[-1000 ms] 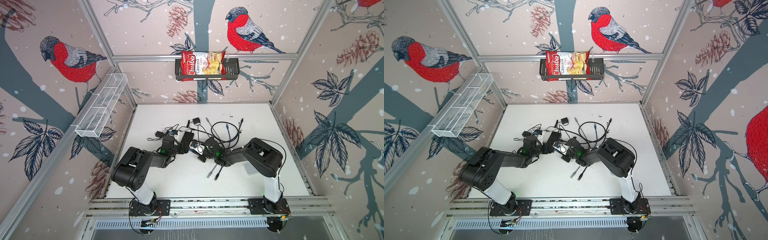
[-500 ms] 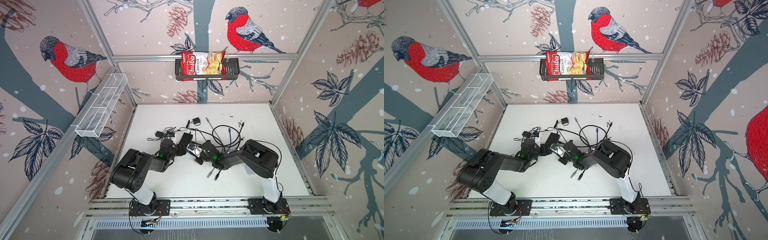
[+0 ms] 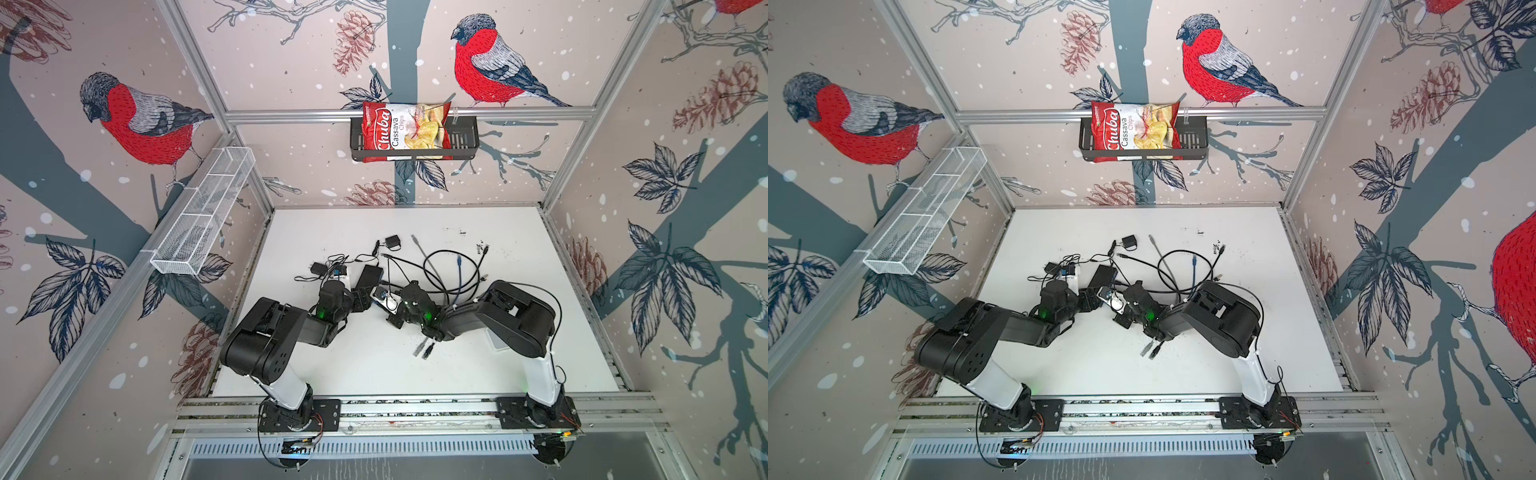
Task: Insert the plug into the switch port
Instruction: 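Push the blue plug into the empty blue port with the right gripper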
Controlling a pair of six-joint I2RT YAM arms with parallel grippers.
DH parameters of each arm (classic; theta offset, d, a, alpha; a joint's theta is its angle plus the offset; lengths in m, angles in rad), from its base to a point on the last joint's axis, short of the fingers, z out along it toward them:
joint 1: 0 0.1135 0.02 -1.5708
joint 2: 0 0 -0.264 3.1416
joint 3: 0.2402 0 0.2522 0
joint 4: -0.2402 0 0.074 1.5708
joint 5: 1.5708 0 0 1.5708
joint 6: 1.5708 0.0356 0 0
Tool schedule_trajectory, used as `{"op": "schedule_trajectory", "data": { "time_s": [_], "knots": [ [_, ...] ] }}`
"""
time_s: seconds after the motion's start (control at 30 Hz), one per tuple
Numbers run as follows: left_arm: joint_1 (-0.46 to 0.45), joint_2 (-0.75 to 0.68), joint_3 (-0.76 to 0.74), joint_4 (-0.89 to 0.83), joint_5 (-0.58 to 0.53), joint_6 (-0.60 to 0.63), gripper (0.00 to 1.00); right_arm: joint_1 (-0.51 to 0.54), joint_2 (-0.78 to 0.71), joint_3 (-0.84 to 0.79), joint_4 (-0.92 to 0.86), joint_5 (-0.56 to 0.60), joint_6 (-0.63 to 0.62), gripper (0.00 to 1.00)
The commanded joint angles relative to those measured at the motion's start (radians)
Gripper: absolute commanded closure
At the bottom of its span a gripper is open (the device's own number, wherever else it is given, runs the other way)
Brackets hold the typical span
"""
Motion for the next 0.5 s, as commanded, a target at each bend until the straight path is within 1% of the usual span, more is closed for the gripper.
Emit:
{"op": "schedule_trajectory", "data": {
  "time_s": [0.0, 0.23, 0.47],
  "knots": [
    [-0.029, -0.001, -0.003, 0.05, 0.201, -0.026, 0.3, 0.015, 0.006, 0.035, 0.134, -0.04, -0.003, 0.97],
    [-0.059, 0.004, -0.001, 0.071, 0.203, -0.026, 0.3, 0.032, 0.025, 0.069, 0.126, -0.061, -0.015, 0.97],
    [-0.07, 0.012, -0.015, 0.139, 0.266, -0.024, 0.31, 0.035, 0.025, 0.065, 0.167, -0.076, -0.024, 0.97]
  ]
}}
